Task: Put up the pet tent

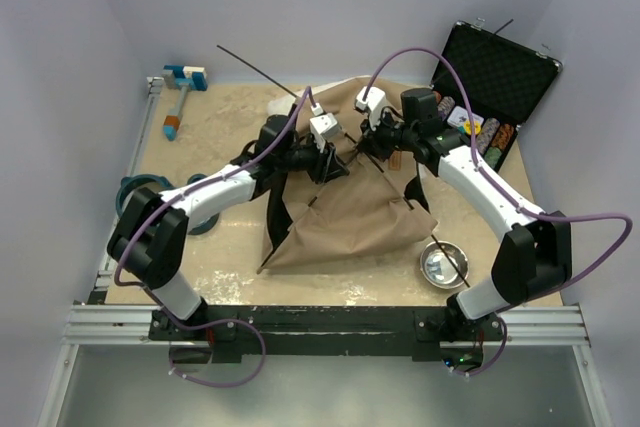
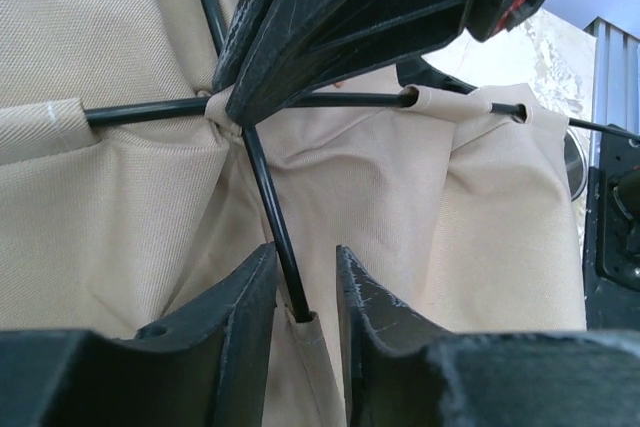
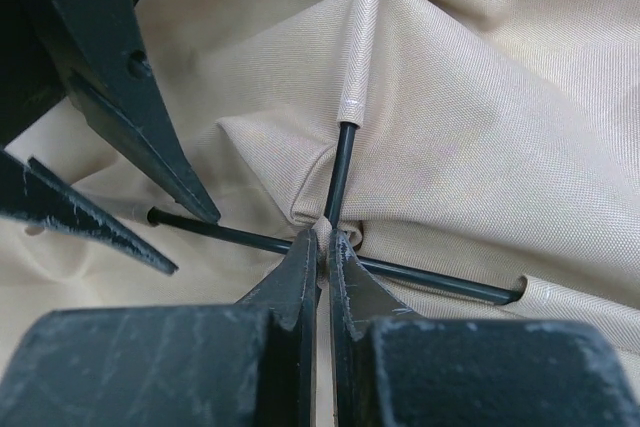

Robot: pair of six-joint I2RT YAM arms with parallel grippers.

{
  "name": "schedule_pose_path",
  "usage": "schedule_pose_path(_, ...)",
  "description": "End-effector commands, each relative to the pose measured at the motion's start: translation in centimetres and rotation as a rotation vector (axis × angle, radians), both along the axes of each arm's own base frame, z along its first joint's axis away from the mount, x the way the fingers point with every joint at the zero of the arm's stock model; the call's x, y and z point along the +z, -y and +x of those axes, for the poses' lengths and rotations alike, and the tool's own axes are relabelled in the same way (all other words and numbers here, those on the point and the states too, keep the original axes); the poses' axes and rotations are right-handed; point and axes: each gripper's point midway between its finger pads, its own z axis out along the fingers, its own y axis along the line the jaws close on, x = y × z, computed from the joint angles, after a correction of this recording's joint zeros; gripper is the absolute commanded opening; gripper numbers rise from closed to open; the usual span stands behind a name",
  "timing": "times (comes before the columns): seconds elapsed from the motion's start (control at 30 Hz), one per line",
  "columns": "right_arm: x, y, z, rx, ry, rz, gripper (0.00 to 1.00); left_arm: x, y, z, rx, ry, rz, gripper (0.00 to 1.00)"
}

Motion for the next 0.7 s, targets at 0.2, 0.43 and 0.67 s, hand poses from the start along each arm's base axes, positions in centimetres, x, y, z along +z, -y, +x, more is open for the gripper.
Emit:
schedule_pose_path(0.2,3.4,0.0,1.2,-0.024,0.106,0.047,0.0,1.6,3.1,0.6,-0.044,0.017,-0.065,0.26)
schedule_pose_path(0.43,4.5,1.2,2.7,-0.075,0.161,0.02,0.0,-1.4,1.2,-1.3,-0.044,-0.014,0.01,0.0)
schedule_pose_path(0.67,5.7,4.0,5.6,-0.155,0.212,-0.001,0.0,-4.0,-1.2,-3.7,-0.036,-0.081,0.05,0.0)
